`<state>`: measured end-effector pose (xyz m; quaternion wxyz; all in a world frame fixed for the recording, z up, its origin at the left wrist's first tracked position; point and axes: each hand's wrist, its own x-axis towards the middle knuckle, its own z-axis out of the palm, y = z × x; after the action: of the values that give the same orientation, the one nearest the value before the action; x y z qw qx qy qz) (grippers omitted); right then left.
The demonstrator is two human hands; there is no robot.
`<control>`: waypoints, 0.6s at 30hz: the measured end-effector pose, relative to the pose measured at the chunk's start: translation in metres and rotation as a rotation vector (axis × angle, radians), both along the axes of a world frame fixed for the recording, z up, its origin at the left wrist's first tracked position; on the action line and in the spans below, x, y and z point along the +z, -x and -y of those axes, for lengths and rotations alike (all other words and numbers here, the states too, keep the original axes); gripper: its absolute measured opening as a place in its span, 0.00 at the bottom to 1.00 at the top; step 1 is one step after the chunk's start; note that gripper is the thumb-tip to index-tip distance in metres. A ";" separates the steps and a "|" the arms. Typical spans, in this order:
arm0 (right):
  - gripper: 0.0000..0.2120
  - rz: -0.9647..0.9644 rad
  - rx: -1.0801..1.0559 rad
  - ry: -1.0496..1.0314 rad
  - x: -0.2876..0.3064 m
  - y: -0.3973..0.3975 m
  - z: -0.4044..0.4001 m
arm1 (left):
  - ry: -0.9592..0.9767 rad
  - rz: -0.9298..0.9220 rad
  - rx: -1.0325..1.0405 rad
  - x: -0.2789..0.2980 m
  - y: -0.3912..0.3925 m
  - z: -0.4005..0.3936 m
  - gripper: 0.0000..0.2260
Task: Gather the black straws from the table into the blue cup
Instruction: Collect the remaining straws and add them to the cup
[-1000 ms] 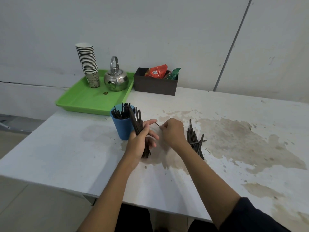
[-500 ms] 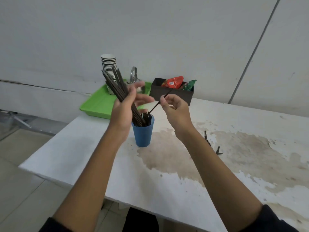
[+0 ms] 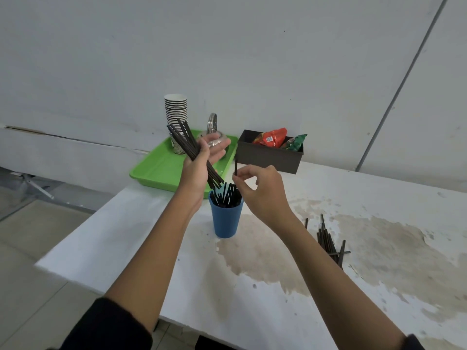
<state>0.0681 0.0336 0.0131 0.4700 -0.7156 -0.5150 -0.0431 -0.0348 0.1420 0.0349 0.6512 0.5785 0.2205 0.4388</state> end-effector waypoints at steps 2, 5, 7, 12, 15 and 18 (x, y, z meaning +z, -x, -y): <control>0.05 0.061 -0.023 0.063 -0.003 -0.001 0.000 | 0.031 0.009 -0.004 -0.004 -0.002 -0.001 0.16; 0.07 0.101 -0.021 0.117 -0.007 -0.002 0.000 | 0.073 0.011 -0.040 -0.010 -0.005 -0.001 0.17; 0.08 0.096 -0.022 0.109 -0.009 -0.003 0.001 | 0.094 0.021 -0.064 -0.012 -0.006 0.000 0.17; 0.07 0.060 -0.024 0.088 -0.011 -0.002 0.002 | 0.143 0.064 -0.077 -0.012 -0.010 -0.002 0.17; 0.08 0.067 -0.026 0.112 -0.013 -0.003 0.001 | 0.180 0.114 -0.078 -0.010 -0.012 -0.004 0.16; 0.10 0.092 0.006 0.141 -0.014 -0.004 0.001 | 0.180 0.129 -0.066 -0.009 -0.014 -0.005 0.16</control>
<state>0.0724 0.0322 -0.0012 0.3944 -0.7427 -0.5398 -0.0381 -0.0211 0.1474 0.0263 0.7276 0.4951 0.1974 0.4318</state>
